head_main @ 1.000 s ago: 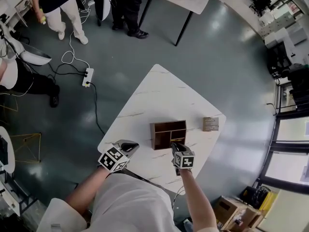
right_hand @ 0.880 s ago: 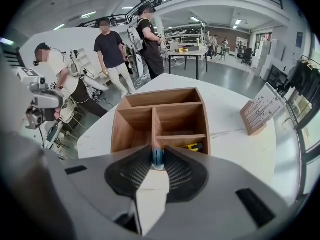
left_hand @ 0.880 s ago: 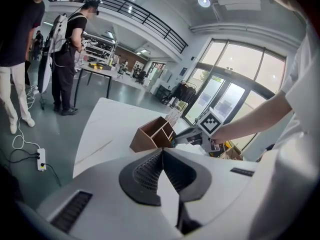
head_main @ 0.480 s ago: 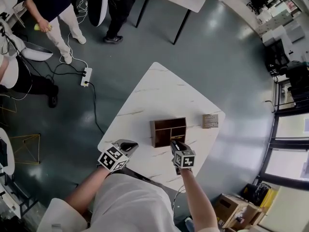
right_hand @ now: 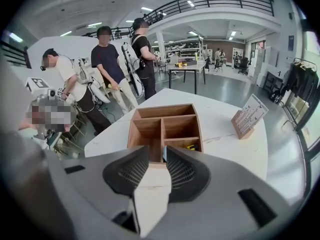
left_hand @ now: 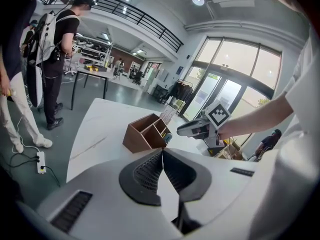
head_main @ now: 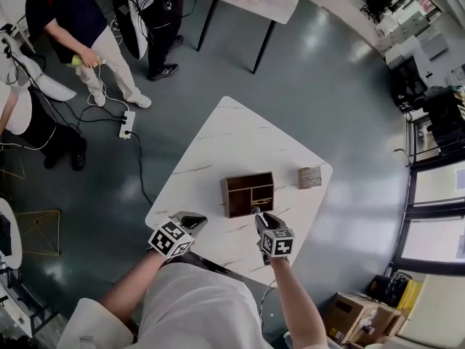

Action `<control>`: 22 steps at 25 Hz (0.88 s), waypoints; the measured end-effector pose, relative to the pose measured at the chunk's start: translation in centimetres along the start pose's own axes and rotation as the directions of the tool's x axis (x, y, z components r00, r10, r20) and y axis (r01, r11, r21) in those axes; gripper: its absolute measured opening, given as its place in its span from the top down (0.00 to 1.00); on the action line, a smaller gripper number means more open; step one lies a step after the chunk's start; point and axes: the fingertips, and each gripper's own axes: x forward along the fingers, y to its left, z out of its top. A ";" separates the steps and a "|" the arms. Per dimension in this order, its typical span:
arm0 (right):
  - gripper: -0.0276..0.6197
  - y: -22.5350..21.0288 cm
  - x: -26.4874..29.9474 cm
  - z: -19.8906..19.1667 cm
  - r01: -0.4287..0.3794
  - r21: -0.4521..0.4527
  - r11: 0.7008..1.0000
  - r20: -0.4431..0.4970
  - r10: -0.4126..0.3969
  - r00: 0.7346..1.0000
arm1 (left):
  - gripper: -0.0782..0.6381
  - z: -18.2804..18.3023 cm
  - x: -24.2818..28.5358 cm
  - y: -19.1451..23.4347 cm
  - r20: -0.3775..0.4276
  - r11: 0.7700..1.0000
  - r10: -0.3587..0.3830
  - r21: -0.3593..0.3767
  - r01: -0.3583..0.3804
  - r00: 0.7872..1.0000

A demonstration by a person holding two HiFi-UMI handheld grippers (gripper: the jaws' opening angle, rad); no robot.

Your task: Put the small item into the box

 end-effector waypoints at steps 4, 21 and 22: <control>0.79 0.4 -3.1 0.6 -0.024 0.053 0.998 0.081 0.019 0.997 | 0.87 -0.1 -0.1 -1.6 0.017 1.000 0.023 0.009 -0.023 1.000; 0.90 3.5 -14.5 -4.8 -0.142 0.058 0.988 0.249 0.124 0.960 | 0.87 -3.4 -2.8 -10.2 0.090 0.992 0.120 -0.044 -0.116 0.989; 0.90 3.7 -14.9 -5.3 -0.145 0.056 0.988 0.257 0.126 0.958 | 0.87 -3.6 -2.9 -10.7 0.092 0.992 0.121 -0.042 -0.117 0.988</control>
